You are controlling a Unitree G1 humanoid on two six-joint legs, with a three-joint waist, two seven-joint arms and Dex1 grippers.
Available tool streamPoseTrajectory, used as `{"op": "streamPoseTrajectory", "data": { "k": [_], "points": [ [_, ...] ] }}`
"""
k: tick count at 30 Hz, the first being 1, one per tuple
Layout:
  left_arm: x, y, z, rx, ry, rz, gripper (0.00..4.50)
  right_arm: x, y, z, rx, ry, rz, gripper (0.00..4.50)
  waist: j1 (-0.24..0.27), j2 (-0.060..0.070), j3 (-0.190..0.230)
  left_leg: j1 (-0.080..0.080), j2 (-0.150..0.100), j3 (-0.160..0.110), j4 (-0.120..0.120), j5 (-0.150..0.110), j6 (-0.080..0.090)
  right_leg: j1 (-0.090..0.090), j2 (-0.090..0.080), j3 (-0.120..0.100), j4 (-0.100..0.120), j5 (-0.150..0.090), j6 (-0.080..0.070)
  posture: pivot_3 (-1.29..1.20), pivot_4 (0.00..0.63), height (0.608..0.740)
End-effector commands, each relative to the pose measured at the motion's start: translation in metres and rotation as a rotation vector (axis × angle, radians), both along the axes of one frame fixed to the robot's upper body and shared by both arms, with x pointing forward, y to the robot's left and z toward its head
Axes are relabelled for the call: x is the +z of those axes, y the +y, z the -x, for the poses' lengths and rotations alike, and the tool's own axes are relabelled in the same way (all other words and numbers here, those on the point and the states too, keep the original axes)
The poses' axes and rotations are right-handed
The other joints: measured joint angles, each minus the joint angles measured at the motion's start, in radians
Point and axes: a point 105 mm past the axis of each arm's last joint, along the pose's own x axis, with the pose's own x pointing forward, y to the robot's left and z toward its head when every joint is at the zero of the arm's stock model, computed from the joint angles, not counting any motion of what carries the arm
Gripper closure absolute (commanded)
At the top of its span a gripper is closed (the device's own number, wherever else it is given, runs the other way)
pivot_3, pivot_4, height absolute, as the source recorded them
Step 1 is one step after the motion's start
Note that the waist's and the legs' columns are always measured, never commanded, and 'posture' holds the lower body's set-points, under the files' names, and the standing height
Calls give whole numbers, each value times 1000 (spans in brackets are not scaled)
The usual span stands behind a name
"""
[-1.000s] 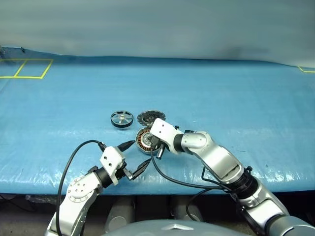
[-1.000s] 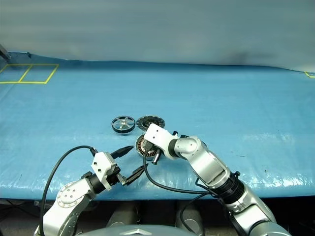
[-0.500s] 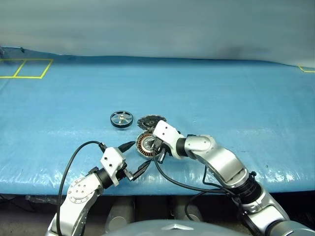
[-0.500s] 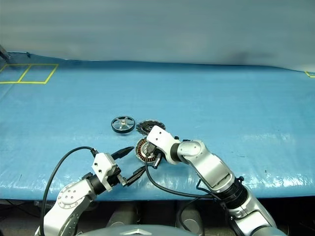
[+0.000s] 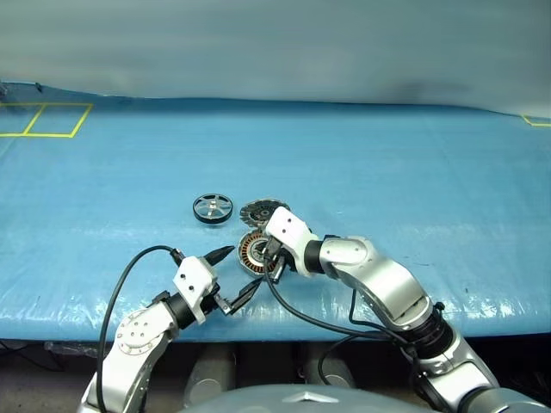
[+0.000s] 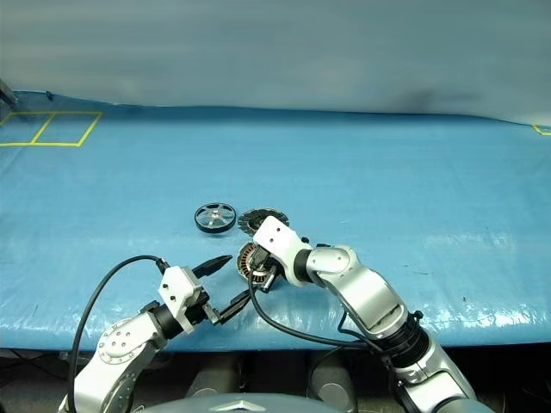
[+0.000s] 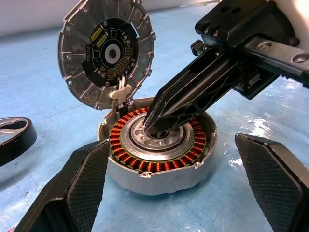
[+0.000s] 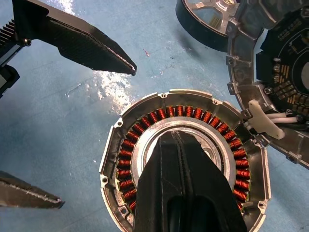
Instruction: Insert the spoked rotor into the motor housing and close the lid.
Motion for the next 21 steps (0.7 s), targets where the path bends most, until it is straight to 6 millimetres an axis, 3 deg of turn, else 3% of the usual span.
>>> {"op": "streamPoseTrajectory", "data": {
  "k": [1, 14, 21],
  "points": [
    [11, 7, -2, 29, -50, 6, 0, 18, 4, -1, 17, -74, -35, 4493, 0, 0, 0, 0, 0, 0, 0, 0, 0, 0, 0, 0, 0, 0, 0, 0, 150, 740],
    [3, 20, 2, 74, -62, -1, 0, 5, -12, -12, -63, -62, 13, 4493, 1, 0, 0, 0, 0, 0, 0, 0, 0, 0, 0, 0, 0, 0, 0, 0, 150, 740],
    [8, 25, -2, 84, -85, 3, 0, 14, -20, -9, -88, -75, -11, 4493, 1, 0, 0, 0, 0, 0, 0, 0, 0, 0, 0, 0, 0, 0, 0, 0, 150, 740]
  ]
}}
